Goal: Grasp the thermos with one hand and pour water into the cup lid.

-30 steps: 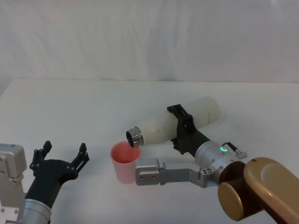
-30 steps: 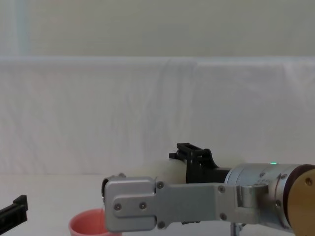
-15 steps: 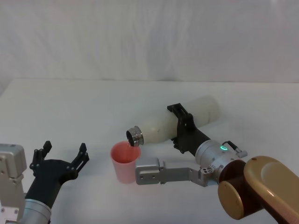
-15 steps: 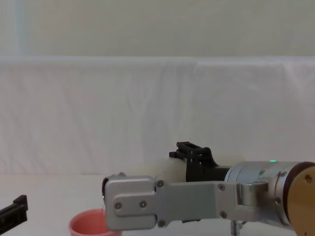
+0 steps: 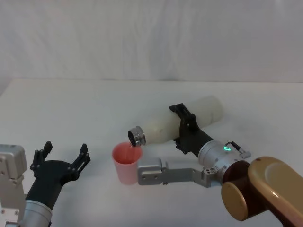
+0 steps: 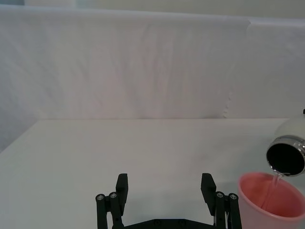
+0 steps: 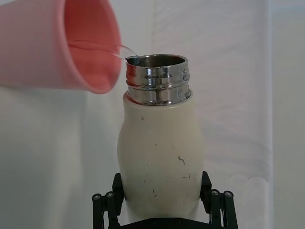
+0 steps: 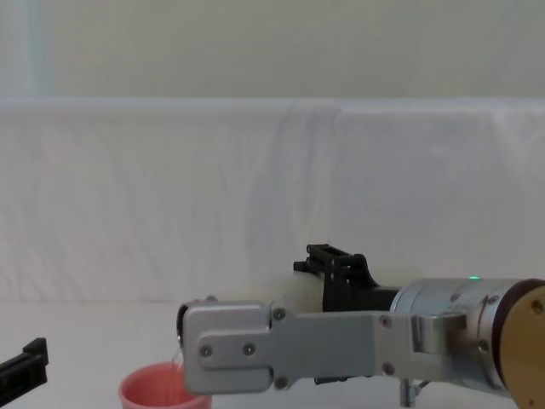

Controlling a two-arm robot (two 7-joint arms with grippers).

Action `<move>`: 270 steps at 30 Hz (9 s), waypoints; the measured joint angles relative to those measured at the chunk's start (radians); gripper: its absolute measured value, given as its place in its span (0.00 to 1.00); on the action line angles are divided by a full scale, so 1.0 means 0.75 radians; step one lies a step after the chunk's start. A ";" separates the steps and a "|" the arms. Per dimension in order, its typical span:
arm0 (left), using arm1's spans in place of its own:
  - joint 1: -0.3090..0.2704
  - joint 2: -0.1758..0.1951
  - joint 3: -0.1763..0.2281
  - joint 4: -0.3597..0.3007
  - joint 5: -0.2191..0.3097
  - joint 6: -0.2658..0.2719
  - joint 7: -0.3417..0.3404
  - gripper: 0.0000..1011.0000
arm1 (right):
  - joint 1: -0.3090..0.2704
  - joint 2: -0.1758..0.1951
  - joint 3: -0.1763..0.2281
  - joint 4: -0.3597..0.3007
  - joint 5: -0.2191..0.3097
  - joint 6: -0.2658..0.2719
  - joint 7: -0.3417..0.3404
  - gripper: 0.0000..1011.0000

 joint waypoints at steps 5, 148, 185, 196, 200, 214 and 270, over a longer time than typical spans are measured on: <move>0.000 0.000 0.000 0.000 0.000 0.000 0.000 0.99 | -0.022 0.000 0.023 -0.019 0.034 -0.005 -0.017 0.95; 0.000 0.000 0.000 0.000 0.000 0.000 0.000 0.99 | -0.180 -0.096 0.401 0.068 1.793 -0.049 -0.010 0.95; 0.000 0.000 0.000 0.000 0.000 0.000 0.000 0.99 | -0.185 -0.074 0.383 0.065 1.820 -0.058 -0.025 0.99; 0.000 0.000 0.000 0.000 0.000 0.000 0.000 0.99 | -0.184 -0.075 0.384 0.065 1.819 -0.057 -0.025 0.99; 0.000 0.000 0.000 0.000 0.000 0.000 0.000 0.99 | -0.185 -0.075 0.384 0.065 1.819 -0.056 -0.025 0.99; 0.000 0.000 0.000 0.000 0.000 0.000 0.000 0.99 | -0.207 -0.064 0.387 0.042 1.820 -0.059 -0.036 0.99; 0.000 0.000 0.000 0.000 0.000 0.000 0.000 0.99 | -0.573 0.061 0.508 -0.173 1.886 -0.286 -0.064 0.99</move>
